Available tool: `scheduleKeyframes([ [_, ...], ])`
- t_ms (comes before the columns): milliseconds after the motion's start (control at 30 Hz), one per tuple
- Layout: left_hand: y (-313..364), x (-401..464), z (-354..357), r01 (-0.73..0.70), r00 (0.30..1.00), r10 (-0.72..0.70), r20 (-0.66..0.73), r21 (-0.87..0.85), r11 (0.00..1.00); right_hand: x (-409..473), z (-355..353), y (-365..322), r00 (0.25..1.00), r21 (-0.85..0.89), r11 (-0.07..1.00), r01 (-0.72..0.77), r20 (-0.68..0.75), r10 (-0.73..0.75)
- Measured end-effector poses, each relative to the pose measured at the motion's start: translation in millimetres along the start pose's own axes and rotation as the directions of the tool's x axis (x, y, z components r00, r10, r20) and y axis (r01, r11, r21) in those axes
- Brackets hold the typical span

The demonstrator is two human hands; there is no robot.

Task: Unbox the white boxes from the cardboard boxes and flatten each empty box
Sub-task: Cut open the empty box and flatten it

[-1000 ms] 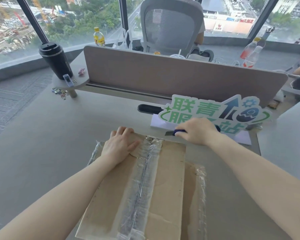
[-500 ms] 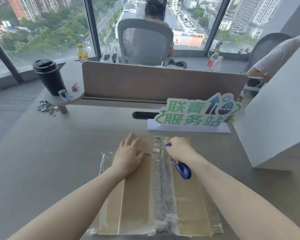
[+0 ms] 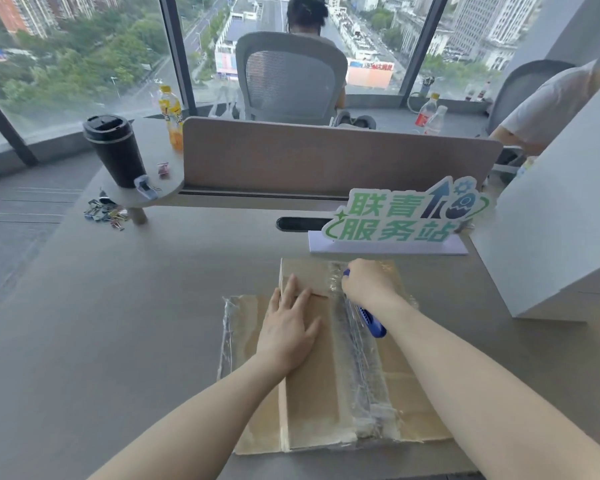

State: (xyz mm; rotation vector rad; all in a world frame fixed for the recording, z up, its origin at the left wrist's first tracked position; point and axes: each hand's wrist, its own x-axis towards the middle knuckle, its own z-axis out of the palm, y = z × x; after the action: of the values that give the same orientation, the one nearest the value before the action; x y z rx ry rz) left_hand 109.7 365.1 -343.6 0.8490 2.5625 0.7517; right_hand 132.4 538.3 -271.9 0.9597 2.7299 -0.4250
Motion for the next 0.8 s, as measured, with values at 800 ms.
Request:
scheduleKeyframes([
  [800,6,2,7,0.053,0.999,-0.053,-0.001,-0.013,0.998,-104,18,6,0.956,-0.024,0.988,-0.150,0.252,0.151],
])
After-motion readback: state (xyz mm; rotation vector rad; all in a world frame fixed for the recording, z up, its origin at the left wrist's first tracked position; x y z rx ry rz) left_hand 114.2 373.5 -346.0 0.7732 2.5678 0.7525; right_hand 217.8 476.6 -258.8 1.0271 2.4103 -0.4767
